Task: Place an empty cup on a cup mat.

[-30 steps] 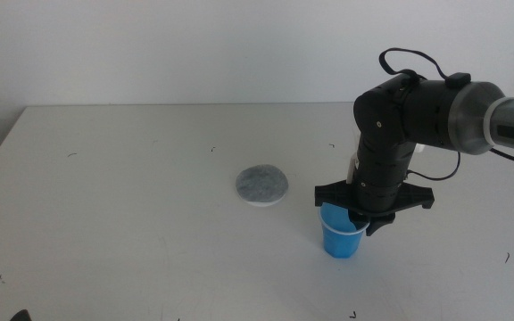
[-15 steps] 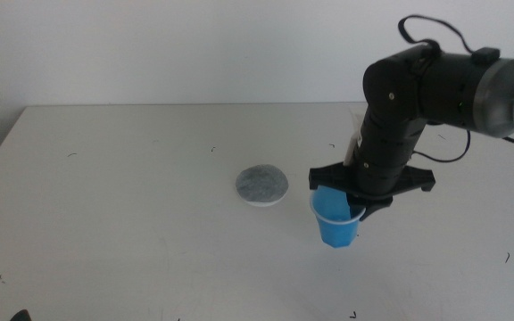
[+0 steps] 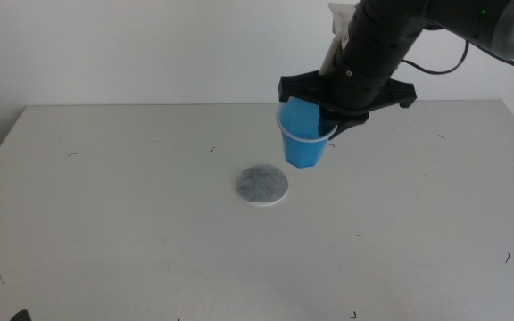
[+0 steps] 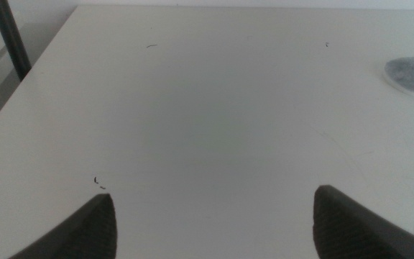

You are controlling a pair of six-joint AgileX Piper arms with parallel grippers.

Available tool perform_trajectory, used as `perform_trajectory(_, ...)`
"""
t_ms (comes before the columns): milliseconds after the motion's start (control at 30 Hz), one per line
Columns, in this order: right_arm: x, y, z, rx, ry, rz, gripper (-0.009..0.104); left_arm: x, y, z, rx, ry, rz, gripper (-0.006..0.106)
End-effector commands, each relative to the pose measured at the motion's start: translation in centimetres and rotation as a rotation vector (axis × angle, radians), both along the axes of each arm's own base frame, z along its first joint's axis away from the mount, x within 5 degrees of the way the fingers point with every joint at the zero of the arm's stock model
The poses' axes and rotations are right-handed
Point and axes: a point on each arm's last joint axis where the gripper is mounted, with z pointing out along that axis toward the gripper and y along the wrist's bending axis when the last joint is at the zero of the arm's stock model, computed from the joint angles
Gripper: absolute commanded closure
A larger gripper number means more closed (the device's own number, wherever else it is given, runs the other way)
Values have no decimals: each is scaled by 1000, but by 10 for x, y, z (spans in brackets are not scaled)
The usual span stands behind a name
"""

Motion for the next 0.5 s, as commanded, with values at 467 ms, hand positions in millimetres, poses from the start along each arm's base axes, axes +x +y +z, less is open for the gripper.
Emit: perform_trajectory(467, 46, 41, -2, 74, -40, 39, 96, 1, 0, 8, -16, -84, 0, -5)
